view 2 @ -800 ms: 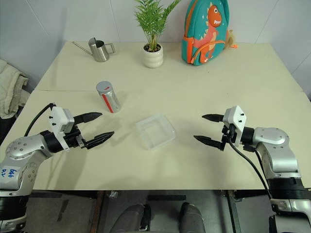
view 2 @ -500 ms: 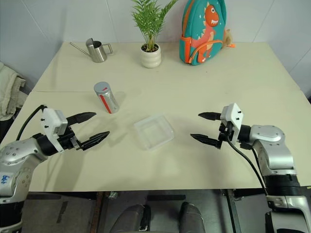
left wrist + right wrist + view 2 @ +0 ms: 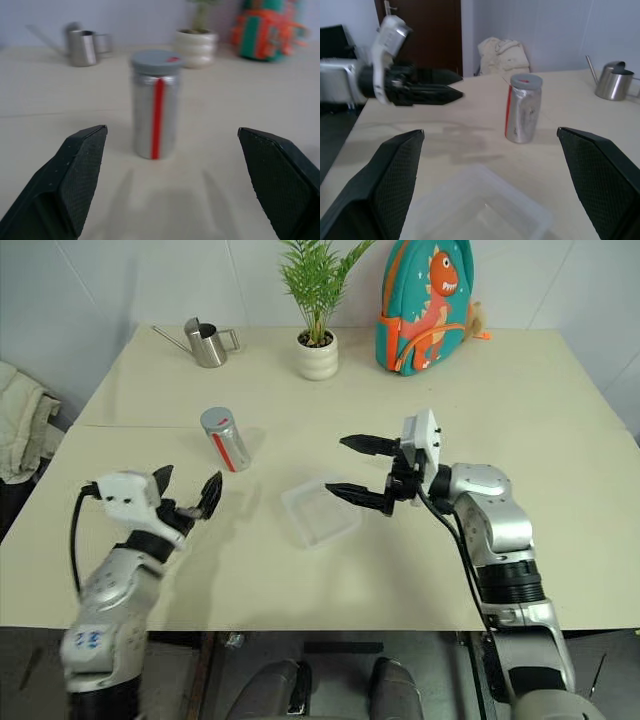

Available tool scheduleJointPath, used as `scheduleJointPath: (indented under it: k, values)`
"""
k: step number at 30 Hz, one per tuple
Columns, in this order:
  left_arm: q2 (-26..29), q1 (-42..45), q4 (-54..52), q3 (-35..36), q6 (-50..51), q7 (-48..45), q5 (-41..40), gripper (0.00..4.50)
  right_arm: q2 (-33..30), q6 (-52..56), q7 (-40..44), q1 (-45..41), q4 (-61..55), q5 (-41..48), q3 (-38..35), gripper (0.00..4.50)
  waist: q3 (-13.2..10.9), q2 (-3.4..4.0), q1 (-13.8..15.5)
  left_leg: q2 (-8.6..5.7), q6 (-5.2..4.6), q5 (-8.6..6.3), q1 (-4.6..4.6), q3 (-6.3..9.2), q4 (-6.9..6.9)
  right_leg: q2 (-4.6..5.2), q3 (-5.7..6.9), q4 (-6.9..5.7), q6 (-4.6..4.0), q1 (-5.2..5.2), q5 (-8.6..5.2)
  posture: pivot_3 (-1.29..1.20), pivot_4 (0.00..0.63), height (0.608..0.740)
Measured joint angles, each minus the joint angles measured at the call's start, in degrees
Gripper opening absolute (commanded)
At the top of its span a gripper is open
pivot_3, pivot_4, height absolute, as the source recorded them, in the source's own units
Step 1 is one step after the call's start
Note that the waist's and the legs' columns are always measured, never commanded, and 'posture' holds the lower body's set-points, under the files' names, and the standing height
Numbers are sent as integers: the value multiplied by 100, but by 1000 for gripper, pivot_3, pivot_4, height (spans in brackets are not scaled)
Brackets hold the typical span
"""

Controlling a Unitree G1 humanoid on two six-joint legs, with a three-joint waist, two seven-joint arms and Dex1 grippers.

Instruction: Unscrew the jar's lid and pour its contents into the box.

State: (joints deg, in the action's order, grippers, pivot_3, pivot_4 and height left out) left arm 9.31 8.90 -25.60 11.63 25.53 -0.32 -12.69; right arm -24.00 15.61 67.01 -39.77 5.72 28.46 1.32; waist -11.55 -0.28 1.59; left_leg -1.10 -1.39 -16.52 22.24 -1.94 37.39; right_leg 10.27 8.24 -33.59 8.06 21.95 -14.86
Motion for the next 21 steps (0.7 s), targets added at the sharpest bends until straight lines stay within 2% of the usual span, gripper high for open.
scheduleJointPath:
  k: [7, 21]
  values:
    - [-5, 956, 1383, -324, -307, 371, 723, 4461, 273, 24, -330, -144, -130, -9, 86, 4500, 2, -4, -12, -3, -1, 0, 22, -37, 0, -17, -41, -14, 0, 52, 0, 0, 150, 740]
    - [73, 1992, 3144, -377, -1323, 465, 1188, 4461, 271, 227, -658, 221, -842, -5, 115, 4500, 2, -5, -19, 1, 3, -3, 19, -51, 6, -30, -53, -11, -2, 54, 1, 0, 150, 740]
